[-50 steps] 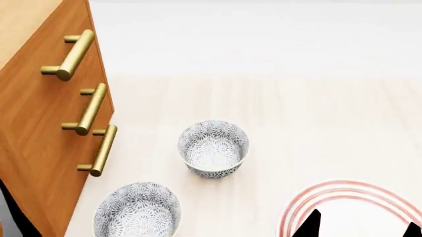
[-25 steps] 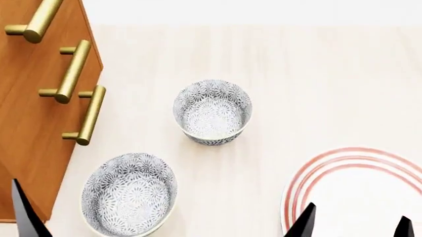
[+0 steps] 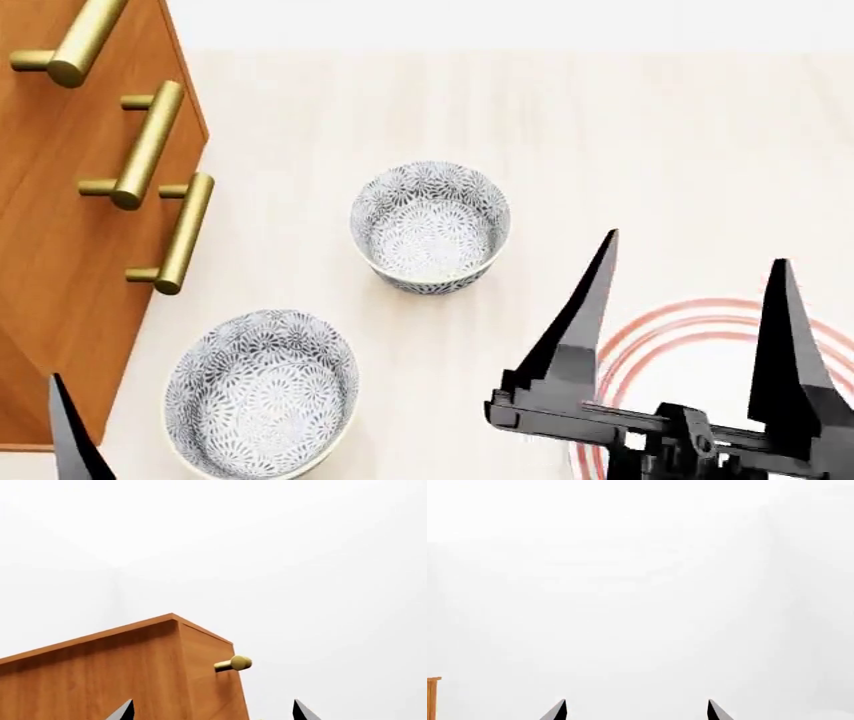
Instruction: Pick up the bowl and put it in the front on the plate.
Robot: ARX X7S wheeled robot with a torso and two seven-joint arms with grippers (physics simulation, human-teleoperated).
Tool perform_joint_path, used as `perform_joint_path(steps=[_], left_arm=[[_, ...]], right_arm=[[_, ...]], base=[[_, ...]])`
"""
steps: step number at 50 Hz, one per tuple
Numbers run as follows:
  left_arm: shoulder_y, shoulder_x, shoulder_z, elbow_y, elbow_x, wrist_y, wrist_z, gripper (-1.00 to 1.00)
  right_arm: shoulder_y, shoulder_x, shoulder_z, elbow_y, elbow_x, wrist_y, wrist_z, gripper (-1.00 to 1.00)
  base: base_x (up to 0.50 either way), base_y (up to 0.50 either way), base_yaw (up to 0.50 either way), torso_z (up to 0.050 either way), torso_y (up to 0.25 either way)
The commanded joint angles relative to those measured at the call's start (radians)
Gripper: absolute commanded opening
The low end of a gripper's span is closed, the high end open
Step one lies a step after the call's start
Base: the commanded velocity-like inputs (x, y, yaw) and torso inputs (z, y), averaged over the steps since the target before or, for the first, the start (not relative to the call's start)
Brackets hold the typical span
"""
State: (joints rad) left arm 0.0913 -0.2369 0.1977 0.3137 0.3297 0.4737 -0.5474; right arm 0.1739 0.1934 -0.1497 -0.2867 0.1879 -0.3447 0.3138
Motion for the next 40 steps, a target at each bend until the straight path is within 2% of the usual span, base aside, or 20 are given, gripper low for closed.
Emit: perform_joint_path(steps=[1, 3, 4, 5, 7, 9, 11, 14, 18, 21, 26, 28, 32, 37, 40], left_arm=[[0.003, 0.011, -0.005, -0.007, 0.013, 0.016, 0.015, 1.00], [0.002, 0.010, -0.002, -0.014, 0.000, 0.011, 0.018, 1.00], [0.001, 0.010, 0.000, -0.017, -0.003, 0.010, 0.018, 1.00], [0.001, 0.010, 0.001, -0.016, -0.003, 0.009, 0.018, 1.00], [0.000, 0.008, 0.001, -0.017, -0.007, 0.007, 0.019, 1.00], [-0.002, 0.006, 0.000, -0.014, -0.011, 0.000, 0.020, 1.00], [-0.006, 0.006, 0.000, -0.011, -0.016, -0.012, 0.024, 1.00], [-0.008, 0.006, 0.004, -0.017, -0.018, -0.013, 0.024, 1.00], [-0.011, 0.005, 0.013, -0.025, -0.028, -0.018, 0.030, 1.00], [-0.011, 0.003, 0.017, -0.026, -0.031, -0.022, 0.032, 1.00], [-0.014, 0.002, 0.024, -0.032, -0.037, -0.029, 0.036, 1.00], [-0.014, 0.001, 0.027, -0.029, -0.038, -0.034, 0.038, 1.00], [-0.014, -0.001, 0.031, -0.032, -0.041, -0.039, 0.040, 1.00], [-0.016, -0.001, 0.038, -0.034, -0.039, -0.046, 0.042, 1.00], [-0.017, -0.002, 0.039, -0.034, -0.042, -0.051, 0.043, 1.00]], right_arm=[[0.373, 0.023, -0.019, -0.007, 0.183, 0.706, -0.012, 1.00], [0.514, 0.008, -0.035, 0.110, 0.227, 0.843, -0.026, 1.00], [0.556, -0.010, -0.019, 0.148, 0.238, 0.873, -0.004, 1.00], [0.636, -0.009, -0.068, 0.218, 0.226, 0.890, -0.054, 1.00], [0.723, -0.036, -0.068, 0.327, 0.231, 0.920, -0.057, 1.00], [0.844, -0.065, -0.065, 0.469, 0.283, 0.975, -0.127, 1.00], [0.996, -0.107, -0.074, 0.724, 0.232, 0.890, -0.143, 1.00], [1.097, -0.137, -0.083, 0.909, 0.215, 0.847, -0.168, 1.00], [1.296, -0.191, -0.119, 1.310, 0.194, 0.753, -0.192, 1.00], [1.386, -0.193, -0.275, 1.496, 0.390, 0.674, -0.181, 1.00], [1.432, -0.193, -0.523, 1.582, 0.668, 0.630, -0.188, 1.00], [1.438, -0.193, -0.554, 1.594, 0.732, 0.630, -0.182, 1.00], [1.434, -0.188, -0.414, 1.595, 0.717, 0.687, -0.128, 1.00], [1.417, -0.187, -0.222, 1.595, 0.581, 0.787, -0.072, 1.00], [1.399, -0.190, -0.107, 1.595, 0.464, 0.779, -0.020, 1.00]], base=[[0.00, 0.00, 0.00, 0.000, 0.000], [0.00, 0.00, 0.00, 0.000, 0.000], [0.00, 0.00, 0.00, 0.000, 0.000], [0.00, 0.00, 0.00, 0.000, 0.000], [0.00, 0.00, 0.00, 0.000, 0.000], [0.00, 0.00, 0.00, 0.000, 0.000], [0.00, 0.00, 0.00, 0.000, 0.000], [0.00, 0.00, 0.00, 0.000, 0.000], [0.00, 0.00, 0.00, 0.000, 0.000], [0.00, 0.00, 0.00, 0.000, 0.000], [0.00, 0.00, 0.00, 0.000, 0.000], [0.00, 0.00, 0.00, 0.000, 0.000], [0.00, 0.00, 0.00, 0.000, 0.000], [0.00, 0.00, 0.00, 0.000, 0.000], [0.00, 0.00, 0.00, 0.000, 0.000]])
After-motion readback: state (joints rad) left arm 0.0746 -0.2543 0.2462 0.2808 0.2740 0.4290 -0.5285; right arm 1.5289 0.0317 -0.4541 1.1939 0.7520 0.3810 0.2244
